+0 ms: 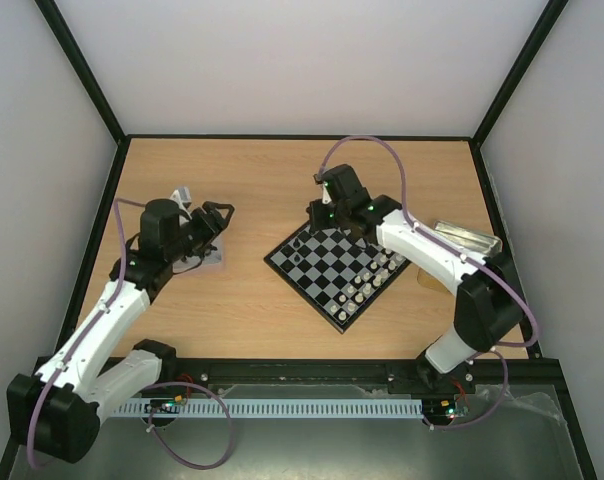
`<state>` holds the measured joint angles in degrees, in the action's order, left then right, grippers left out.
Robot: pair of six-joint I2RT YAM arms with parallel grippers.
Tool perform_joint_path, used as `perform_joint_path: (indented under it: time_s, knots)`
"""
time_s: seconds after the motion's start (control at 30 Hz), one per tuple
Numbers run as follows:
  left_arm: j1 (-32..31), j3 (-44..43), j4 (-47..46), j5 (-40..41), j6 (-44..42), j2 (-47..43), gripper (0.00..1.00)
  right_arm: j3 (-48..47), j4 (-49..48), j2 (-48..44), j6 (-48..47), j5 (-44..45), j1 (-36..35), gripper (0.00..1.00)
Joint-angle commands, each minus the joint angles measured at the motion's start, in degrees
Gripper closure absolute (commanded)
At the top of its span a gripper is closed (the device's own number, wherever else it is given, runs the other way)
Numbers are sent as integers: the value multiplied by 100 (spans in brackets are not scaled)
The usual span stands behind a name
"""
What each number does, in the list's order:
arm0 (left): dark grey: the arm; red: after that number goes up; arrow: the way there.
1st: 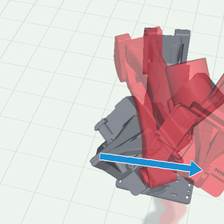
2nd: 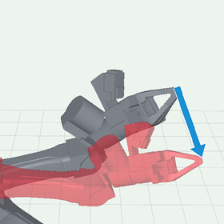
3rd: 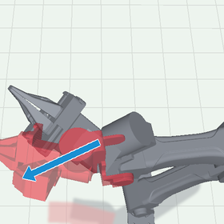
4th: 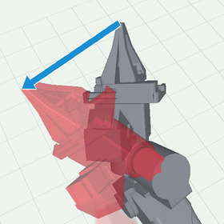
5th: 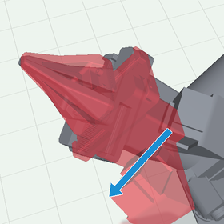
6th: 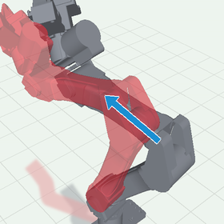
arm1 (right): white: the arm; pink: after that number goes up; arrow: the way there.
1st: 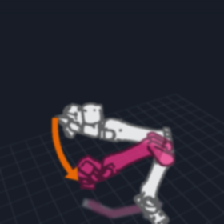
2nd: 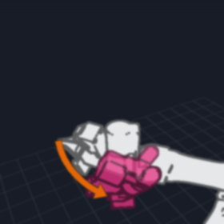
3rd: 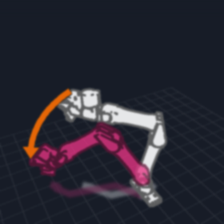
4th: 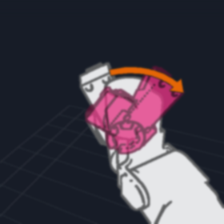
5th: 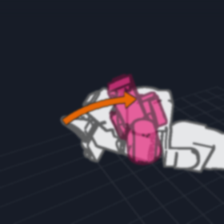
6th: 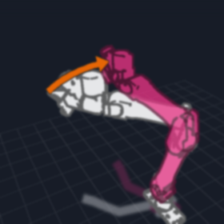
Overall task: Set up the chess pieces on the board
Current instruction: Place the chess piece on the chessboard.
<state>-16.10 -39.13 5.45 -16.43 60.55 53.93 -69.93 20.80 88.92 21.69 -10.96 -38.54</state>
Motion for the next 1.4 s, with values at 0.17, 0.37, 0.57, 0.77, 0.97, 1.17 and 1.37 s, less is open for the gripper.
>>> perform_joint_path:
  time_s: [0.17,0.37,0.57,0.77,0.97,1.17,1.37]
  knots:
    - [19,-509,1723,128,-3185,-246,30,-926,1680,1292,-462,472,510,98]
    - [12,-199,1633,-59,-3524,-329,30,-1769,2126,2074,-480,581,821,98]
    - [27,-168,1624,-148,-3594,-289,29,-2413,2480,2606,-510,707,951,98]
    - [25,-151,1638,-177,-3595,-265,29,-2643,2617,2943,-562,591,1058,98]
    - [42,-154,1712,-107,-3595,-245,29,-2885,2816,3258,-700,445,1060,98]
    - [67,-143,1739,-136,-3595,-209,28,-2929,2806,3401,-692,368,1060,95]
    - [104,-140,1747,-194,-3604,-145,28,-3016,2819,3517,-693,400,1060,92]
